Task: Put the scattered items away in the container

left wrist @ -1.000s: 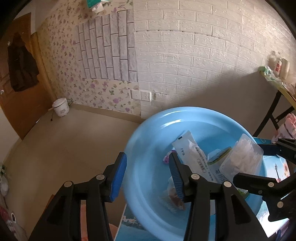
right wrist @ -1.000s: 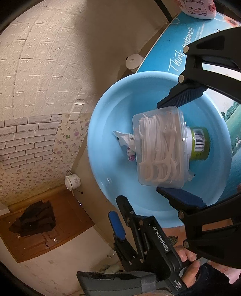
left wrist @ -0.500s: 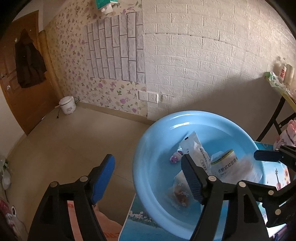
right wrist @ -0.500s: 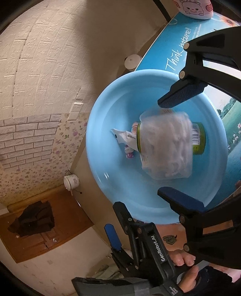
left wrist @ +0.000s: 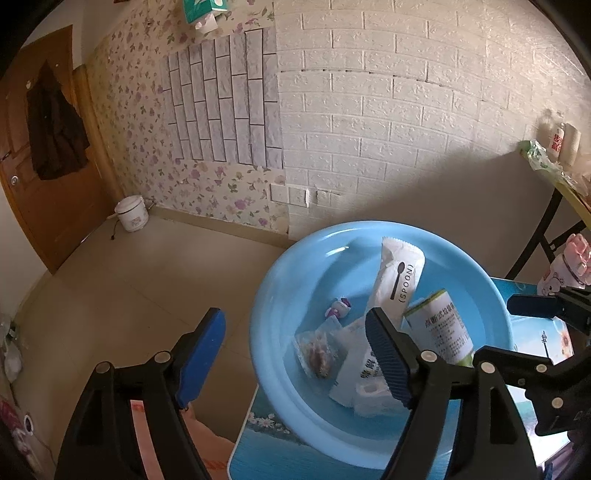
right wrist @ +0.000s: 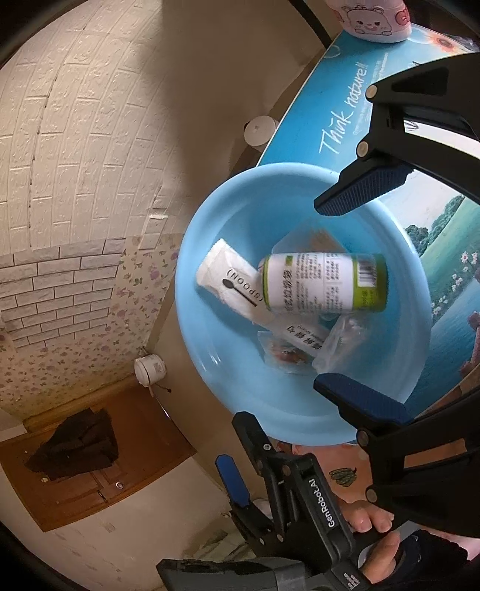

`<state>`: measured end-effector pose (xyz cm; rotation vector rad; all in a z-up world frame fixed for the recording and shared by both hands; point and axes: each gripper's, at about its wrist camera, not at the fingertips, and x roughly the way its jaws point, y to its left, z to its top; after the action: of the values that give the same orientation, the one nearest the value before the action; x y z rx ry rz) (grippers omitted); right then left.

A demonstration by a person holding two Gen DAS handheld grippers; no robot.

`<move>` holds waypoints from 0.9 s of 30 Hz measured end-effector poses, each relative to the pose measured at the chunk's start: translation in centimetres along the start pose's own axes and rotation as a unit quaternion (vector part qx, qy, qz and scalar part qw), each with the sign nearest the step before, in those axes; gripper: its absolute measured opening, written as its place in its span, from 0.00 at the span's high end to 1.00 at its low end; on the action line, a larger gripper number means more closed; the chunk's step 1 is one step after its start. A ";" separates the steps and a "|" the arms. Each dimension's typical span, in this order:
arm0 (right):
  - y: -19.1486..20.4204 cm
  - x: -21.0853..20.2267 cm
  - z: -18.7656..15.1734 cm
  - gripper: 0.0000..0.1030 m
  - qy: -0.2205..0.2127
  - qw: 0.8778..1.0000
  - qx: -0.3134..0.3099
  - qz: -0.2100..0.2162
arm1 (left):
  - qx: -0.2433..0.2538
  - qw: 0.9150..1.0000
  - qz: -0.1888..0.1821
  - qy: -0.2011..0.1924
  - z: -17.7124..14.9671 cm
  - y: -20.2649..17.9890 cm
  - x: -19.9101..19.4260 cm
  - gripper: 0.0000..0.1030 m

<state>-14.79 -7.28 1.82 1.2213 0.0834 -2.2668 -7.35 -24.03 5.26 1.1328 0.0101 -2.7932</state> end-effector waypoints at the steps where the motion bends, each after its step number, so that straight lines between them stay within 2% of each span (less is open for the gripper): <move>1: -0.1 -0.1 -0.1 0.14 0.000 1.000 0.001 0.000 | 0.000 1.000 0.000 0.001 0.0 -0.1 -0.1 0.23; 10: -1.1 -1.5 -1.1 0.14 -0.001 1.000 0.023 -0.005 | 0.012 1.000 -0.003 0.008 -0.5 -1.6 -1.0 0.13; 14: -1.5 -2.2 -1.8 0.14 0.006 0.999 0.040 -0.028 | 0.014 1.000 -0.006 0.015 -0.5 -2.2 -1.3 0.07; 27: -2.9 -4.5 -3.5 0.14 0.005 0.997 0.059 -0.042 | 0.024 0.999 -0.014 0.019 -1.0 -5.1 -2.5 0.03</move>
<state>-11.67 -1.81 2.79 1.3137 0.0042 -2.3674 -5.49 -18.66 6.12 1.2066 -0.0381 -2.8105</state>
